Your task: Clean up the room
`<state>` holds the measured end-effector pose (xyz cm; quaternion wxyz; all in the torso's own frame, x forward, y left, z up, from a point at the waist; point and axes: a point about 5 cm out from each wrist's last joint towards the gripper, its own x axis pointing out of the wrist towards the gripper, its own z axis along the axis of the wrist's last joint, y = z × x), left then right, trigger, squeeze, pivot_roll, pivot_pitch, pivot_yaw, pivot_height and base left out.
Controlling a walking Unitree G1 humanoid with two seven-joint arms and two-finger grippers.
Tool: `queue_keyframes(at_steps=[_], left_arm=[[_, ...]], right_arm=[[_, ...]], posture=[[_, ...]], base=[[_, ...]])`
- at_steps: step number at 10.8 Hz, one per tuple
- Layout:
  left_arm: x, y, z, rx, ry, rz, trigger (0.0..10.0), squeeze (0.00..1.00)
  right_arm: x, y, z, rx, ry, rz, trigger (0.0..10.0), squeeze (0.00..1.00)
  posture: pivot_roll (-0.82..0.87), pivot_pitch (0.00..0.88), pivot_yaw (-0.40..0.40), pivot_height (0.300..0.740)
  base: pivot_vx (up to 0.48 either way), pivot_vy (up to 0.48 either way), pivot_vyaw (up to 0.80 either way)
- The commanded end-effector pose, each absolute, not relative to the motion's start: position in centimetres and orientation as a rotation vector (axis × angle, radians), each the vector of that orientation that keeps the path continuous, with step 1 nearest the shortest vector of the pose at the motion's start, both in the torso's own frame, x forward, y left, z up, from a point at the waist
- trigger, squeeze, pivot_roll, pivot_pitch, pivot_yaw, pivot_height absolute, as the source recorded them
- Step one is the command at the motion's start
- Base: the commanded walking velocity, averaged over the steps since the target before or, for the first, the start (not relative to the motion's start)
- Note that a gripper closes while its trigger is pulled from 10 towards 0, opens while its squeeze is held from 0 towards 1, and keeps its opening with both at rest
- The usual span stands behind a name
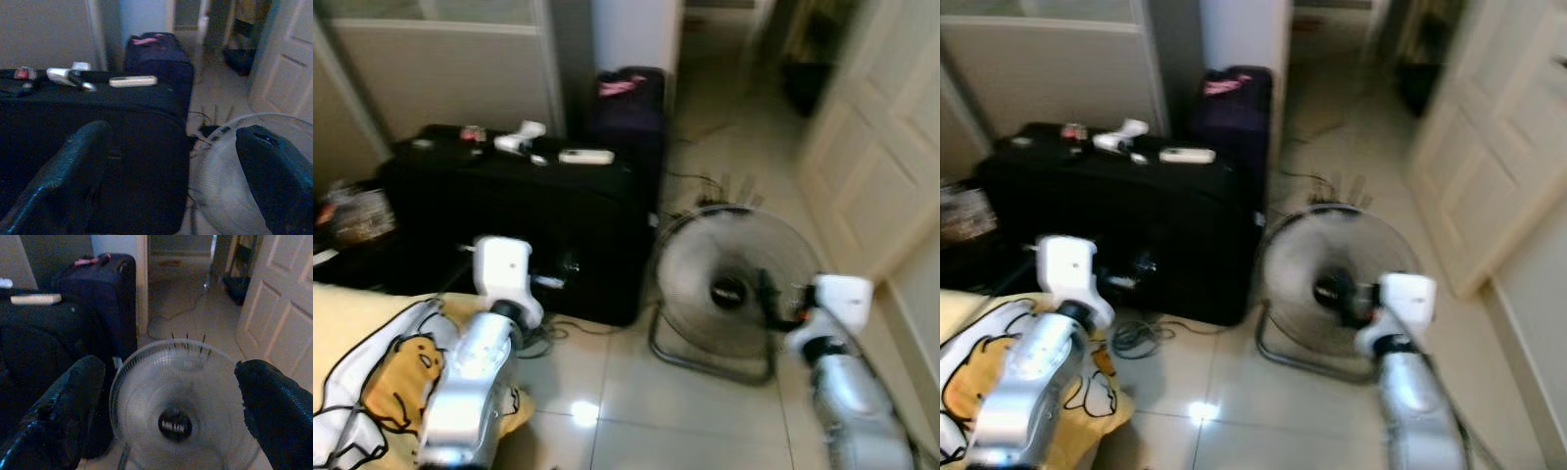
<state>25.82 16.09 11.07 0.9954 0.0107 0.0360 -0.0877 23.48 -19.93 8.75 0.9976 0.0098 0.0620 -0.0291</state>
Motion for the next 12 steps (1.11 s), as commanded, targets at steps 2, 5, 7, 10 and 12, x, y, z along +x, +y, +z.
queue_keyframes(at_steps=[2,5,7,10,12], left_arm=[[25.6,17.3,11.6,0.045,0.054,-0.133,10.0,0.00],[25.6,16.7,11.7,0.057,0.056,-0.159,10.0,0.00],[25.7,16.6,11.8,0.057,0.053,-0.168,10.0,0.00],[25.7,16.2,11.5,0.057,0.072,-0.198,10.0,0.00],[25.6,16.1,11.5,0.069,0.070,-0.206,10.0,0.00]], right_arm=[[24.2,-19.3,9.1,0.042,0.104,-0.031,10.0,0.00],[24.0,-18.8,9.1,0.034,0.093,-0.003,10.0,0.00],[23.8,-18.6,9.0,0.026,0.096,-0.017,10.0,0.00],[23.6,-18.6,8.6,-0.019,0.109,-0.067,10.0,0.00],[23.6,-18.7,8.4,-0.003,0.124,-0.083,10.0,0.00]], posture=[[-0.08,0.000,-0.004,0.740],[-0.08,0.000,0.000,0.740],[-0.09,0.000,0.006,0.740],[-0.09,0.000,0.013,0.740],[-0.09,0.000,0.016,0.740]], base=[[0.283,0.000,0.00],[0.284,0.000,0.00],[0.285,0.000,0.00],[0.095,0.000,0.00],[0.000,0.000,0.00]])
